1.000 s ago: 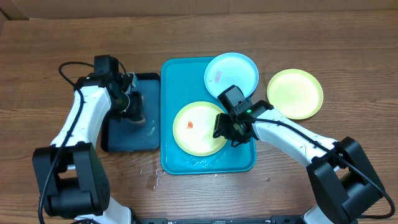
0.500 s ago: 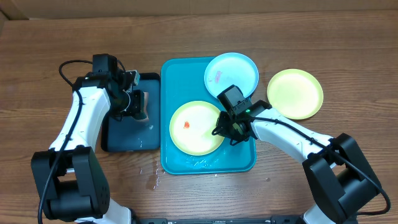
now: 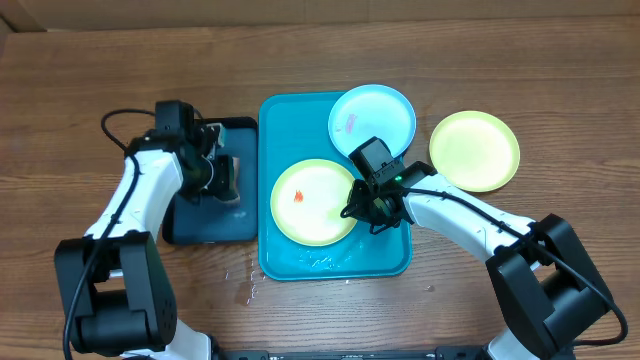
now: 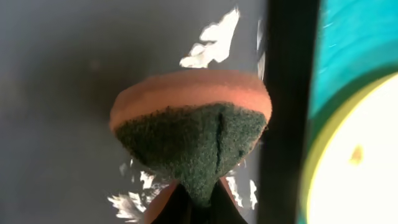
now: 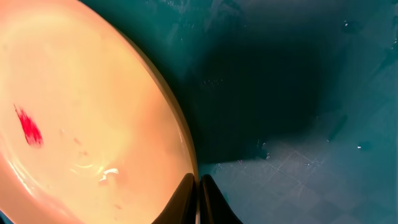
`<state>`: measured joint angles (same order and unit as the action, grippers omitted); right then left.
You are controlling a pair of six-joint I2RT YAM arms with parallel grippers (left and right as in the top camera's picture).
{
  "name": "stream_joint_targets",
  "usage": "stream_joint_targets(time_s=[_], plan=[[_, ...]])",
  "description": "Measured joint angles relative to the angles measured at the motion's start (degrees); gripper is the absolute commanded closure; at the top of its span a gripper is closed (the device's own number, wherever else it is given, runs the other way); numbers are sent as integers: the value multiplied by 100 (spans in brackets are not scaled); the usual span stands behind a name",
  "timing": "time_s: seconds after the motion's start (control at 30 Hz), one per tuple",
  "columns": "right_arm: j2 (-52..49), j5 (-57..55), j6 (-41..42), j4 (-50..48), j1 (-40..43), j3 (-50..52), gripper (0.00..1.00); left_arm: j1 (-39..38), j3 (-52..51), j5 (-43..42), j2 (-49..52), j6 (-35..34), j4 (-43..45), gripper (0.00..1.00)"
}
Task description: Clean dirty plates on tray and stack at the side
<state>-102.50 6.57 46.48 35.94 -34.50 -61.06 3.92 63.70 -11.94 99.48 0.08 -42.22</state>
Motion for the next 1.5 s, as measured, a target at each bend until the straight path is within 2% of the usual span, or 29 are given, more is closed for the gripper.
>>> stream_joint_targets(time_s=[0.1,0.17,0.27,0.3,0.33,0.37,0.5,0.77,0.9,1.0,1.07,1.33,1.37,1.4,1.47,1.5], plan=[[0,0,0,0,0,0,93,-52,-275,79,0,-52,144,96],[0,2,-2,9,0,0,94,-57,-358,92,0,-59,153,90],[0,0,4,9,2,0,94,-63,-367,118,0,-111,157,89],[0,2,0,4,0,0,94,-63,-369,129,0,-118,155,86],[0,0,0,9,0,0,94,-63,-372,149,0,-127,162,75],[0,2,0,4,0,0,93,-63,-374,149,0,-138,168,71],[0,2,0,2,2,0,89,-94,-459,151,-7,-160,254,67],[0,0,0,-7,0,0,86,-94,-487,170,-7,-166,264,86],[0,2,2,-4,0,0,86,-94,-518,192,-7,-160,308,80],[0,2,0,-15,2,0,86,-94,-623,195,-13,-162,437,80],[0,0,0,-33,2,0,85,-94,-704,214,-26,-173,509,96],[0,2,0,-42,2,0,85,-94,-662,258,-48,-160,337,96],[0,0,2,-44,2,0,77,-94,-599,269,-48,-160,221,96],[0,0,28,-48,0,0,73,-94,-531,282,-48,-160,125,96],[0,0,13,-55,0,2,69,-94,-315,302,-55,-151,-7,96],[0,2,-4,-57,2,2,71,-94,-151,319,-85,-116,-2,96]])
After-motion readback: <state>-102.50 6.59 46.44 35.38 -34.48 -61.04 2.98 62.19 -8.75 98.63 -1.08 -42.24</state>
